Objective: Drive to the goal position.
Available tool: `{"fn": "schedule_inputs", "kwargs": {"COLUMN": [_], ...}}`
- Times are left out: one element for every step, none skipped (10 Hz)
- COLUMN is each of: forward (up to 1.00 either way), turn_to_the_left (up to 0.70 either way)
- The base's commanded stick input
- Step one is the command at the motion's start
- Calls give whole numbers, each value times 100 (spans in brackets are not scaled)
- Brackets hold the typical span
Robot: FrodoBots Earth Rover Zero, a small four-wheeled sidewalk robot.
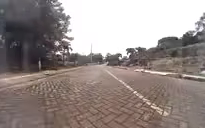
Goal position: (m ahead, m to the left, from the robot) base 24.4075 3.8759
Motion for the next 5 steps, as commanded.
{"fn": "schedule_inputs", "kwargs": {"forward": [70,70,70,70,70], "turn_to_the_left": [0,0,0,0,0]}}
